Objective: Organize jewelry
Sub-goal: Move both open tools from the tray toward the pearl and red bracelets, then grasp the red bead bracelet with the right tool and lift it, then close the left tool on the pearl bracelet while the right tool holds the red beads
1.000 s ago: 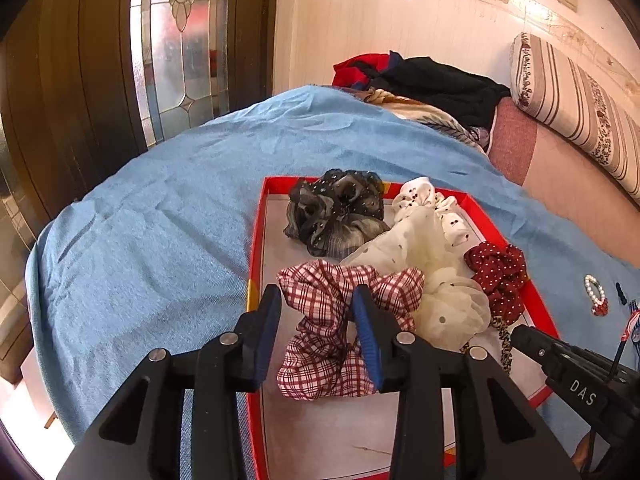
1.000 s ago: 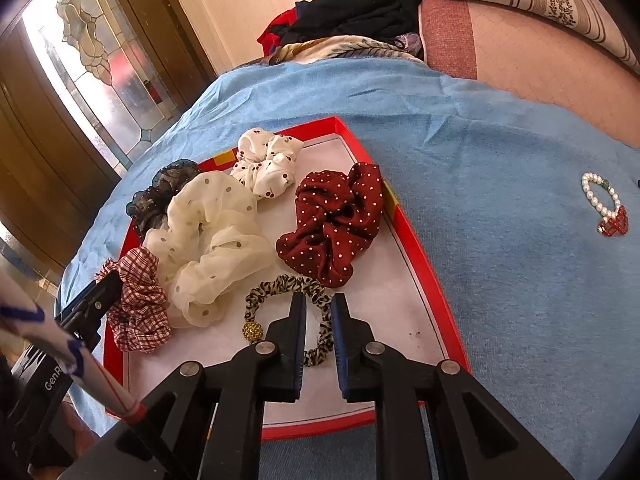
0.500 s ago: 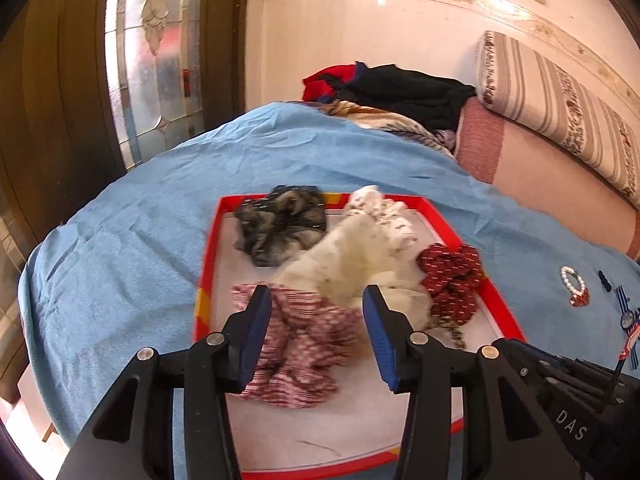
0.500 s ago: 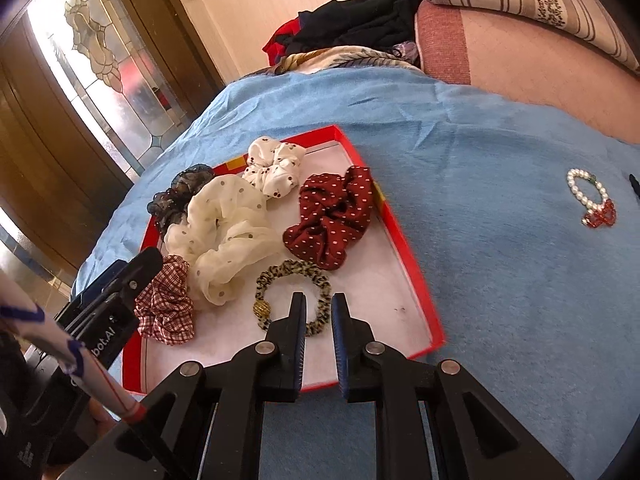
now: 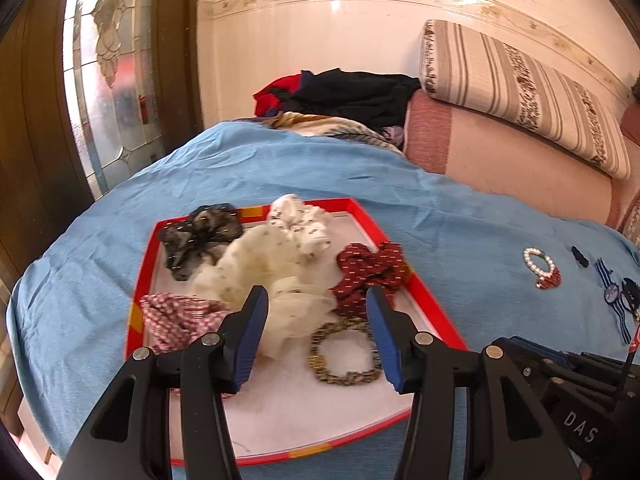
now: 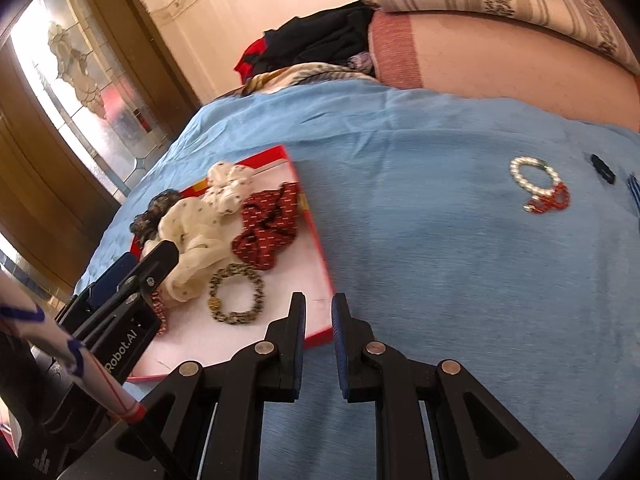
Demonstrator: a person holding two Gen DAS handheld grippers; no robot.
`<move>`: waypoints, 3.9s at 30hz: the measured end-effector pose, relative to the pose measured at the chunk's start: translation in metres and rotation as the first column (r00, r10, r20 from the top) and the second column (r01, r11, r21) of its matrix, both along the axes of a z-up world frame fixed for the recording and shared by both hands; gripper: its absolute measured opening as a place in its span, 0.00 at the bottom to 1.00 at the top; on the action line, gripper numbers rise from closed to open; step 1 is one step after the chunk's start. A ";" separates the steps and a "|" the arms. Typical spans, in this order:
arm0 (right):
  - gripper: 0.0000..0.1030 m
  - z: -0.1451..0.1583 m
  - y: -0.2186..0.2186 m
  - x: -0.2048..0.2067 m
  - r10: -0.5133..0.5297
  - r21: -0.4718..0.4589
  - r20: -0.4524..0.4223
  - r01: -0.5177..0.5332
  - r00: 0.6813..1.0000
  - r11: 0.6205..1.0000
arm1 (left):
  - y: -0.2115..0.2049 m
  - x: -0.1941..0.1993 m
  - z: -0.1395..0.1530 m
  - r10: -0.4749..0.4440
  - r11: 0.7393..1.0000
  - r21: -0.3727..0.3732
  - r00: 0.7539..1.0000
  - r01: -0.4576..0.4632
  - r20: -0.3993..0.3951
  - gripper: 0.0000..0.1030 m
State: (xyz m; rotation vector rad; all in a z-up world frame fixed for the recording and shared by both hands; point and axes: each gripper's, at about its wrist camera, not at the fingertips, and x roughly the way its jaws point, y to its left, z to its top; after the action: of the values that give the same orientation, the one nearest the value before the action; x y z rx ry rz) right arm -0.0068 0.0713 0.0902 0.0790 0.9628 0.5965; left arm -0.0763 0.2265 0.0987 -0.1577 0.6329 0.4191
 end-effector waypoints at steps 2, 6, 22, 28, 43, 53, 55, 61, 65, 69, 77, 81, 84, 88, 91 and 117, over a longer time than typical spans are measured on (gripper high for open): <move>0.14 -0.001 -0.011 0.002 -0.012 -0.001 -0.003 0.012 1.000 1.000 | -0.009 0.003 0.001 -0.017 1.000 0.005 1.000 0.017 0.000 0.49; 0.15 -0.002 -0.037 0.007 -0.049 0.004 -0.010 0.049 0.999 0.999 | -0.027 0.010 0.001 -0.051 0.999 0.013 0.999 0.051 -0.003 0.49; 0.18 -0.022 -0.145 0.028 -0.177 0.048 -0.061 0.180 0.982 0.983 | -0.120 0.053 -0.016 -0.206 0.976 0.063 0.976 0.210 -0.069 0.50; 0.18 -0.038 -0.184 0.046 -0.232 0.090 -0.106 0.241 0.967 0.966 | -0.148 0.066 -0.037 -0.271 0.957 0.069 0.954 0.281 -0.128 0.51; 0.18 -0.038 -0.225 0.076 -0.310 0.155 -0.149 0.332 0.939 0.930 | -0.179 0.080 -0.086 -0.429 0.903 -0.127 0.873 0.410 -0.234 0.54; 0.18 -0.038 -0.216 0.118 -0.311 0.181 -0.166 0.339 0.936 0.923 | -0.180 0.085 -0.084 -0.438 0.899 -0.132 0.867 0.418 -0.237 0.56; 0.18 -0.039 -0.213 0.127 -0.316 0.175 -0.168 0.344 0.934 0.923 | -0.179 0.086 -0.082 -0.435 0.900 -0.132 0.870 0.415 -0.233 0.56; 0.18 -0.047 -0.205 0.162 -0.351 0.163 -0.211 0.387 0.912 0.907 | -0.177 0.089 -0.079 -0.432 0.902 -0.132 0.873 0.412 -0.226 0.56; 0.18 -0.057 -0.199 0.183 -0.364 0.136 -0.251 0.405 0.897 0.904 | -0.176 0.091 -0.078 -0.431 0.902 -0.135 0.874 0.410 -0.224 0.56; 0.16 -0.068 -0.192 0.193 -0.388 0.086 -0.266 0.422 0.883 0.902 | -0.173 0.093 -0.077 -0.431 0.902 -0.147 0.875 0.407 -0.220 0.56; 0.07 -0.071 -0.170 0.208 -0.390 -0.082 -0.144 0.382 0.909 0.920 | -0.172 0.094 -0.076 -0.431 0.901 -0.148 0.876 0.407 -0.217 0.56; 0.07 -0.061 -0.179 0.190 -0.396 -0.101 -0.096 0.387 0.913 0.916 | -0.169 0.094 -0.074 -0.429 0.902 -0.144 0.879 0.406 -0.207 0.56; 0.07 -0.048 -0.194 0.169 -0.395 -0.077 -0.068 0.390 0.916 0.918 | -0.167 0.097 -0.071 -0.433 0.900 -0.141 0.880 0.412 -0.196 0.56; 0.07 -0.024 -0.214 0.137 -0.381 -0.035 -0.047 0.380 0.923 0.925 | -0.171 0.107 -0.063 -0.460 0.886 -0.157 0.870 0.437 -0.178 0.56; 0.07 -0.004 -0.226 0.110 -0.378 -0.007 -0.017 0.378 0.926 0.926 | -0.176 0.123 -0.058 -0.464 0.884 -0.164 0.868 0.438 -0.179 0.56; 0.07 -0.008 -0.274 0.095 -0.350 0.204 -0.101 0.364 0.931 0.909 | -0.205 0.254 -0.094 -0.298 0.954 -0.109 0.910 0.278 -0.289 0.09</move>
State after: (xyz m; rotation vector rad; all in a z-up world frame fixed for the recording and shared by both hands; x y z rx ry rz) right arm 0.0881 -0.2027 0.0827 0.4662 0.9108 0.3592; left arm 0.1781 0.0214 0.0045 -0.0591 0.9591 0.1348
